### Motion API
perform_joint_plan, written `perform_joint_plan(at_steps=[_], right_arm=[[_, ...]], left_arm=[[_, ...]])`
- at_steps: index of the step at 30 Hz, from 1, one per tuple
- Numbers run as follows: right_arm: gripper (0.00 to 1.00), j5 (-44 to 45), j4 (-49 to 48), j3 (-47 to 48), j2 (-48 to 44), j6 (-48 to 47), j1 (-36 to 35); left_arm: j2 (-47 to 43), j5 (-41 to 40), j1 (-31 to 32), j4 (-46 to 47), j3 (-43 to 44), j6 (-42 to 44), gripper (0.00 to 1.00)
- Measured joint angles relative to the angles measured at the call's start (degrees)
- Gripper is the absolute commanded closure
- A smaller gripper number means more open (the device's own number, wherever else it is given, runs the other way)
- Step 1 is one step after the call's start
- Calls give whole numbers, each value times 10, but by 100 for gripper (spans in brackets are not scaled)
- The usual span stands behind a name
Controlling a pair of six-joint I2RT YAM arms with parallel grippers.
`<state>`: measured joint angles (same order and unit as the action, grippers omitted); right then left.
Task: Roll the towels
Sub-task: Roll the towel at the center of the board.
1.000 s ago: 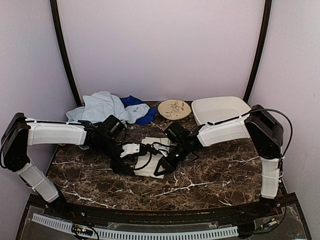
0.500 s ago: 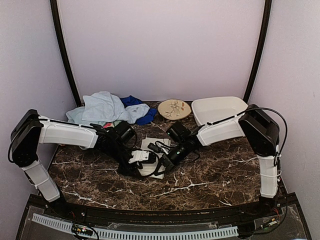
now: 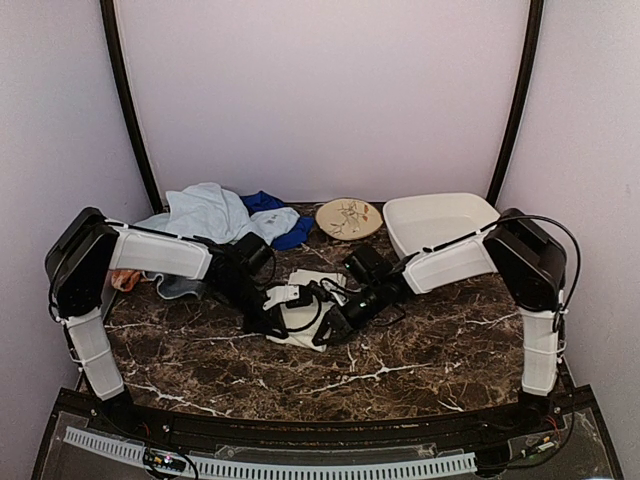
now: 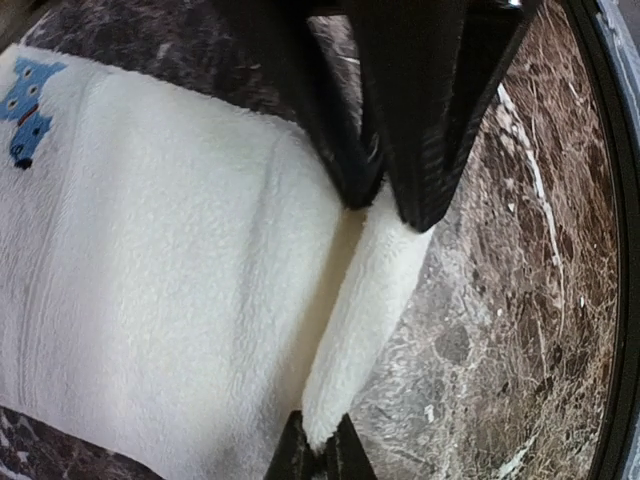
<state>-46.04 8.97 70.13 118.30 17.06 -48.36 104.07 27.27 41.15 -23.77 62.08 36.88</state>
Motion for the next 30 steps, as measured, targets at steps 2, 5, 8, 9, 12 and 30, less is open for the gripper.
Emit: perform_joint_plan(at_steps=[2,5,8,9,12,30], right_arm=[[64,40,-16,-28,-27,-5,4],[42,109,-33,-80,-94,-16,8],[1,198,-61,-140,-184,-52,3],[0,233,-71,-158,-216,-68,-1],[0,341,-113,-207,-301,-117,-33],[23,520,-190,-303,-395,-379,-197]], left_arm=[[17,29,-21,-19,24,-11,100],[40,65,-39,-45,50,-22,100],[61,96,-42,-73,69,-28,100],[68,107,-42,-83,74,-28,100],[82,128,-41,-110,86,-27,100],[131,176,-32,-205,160,-15,100]])
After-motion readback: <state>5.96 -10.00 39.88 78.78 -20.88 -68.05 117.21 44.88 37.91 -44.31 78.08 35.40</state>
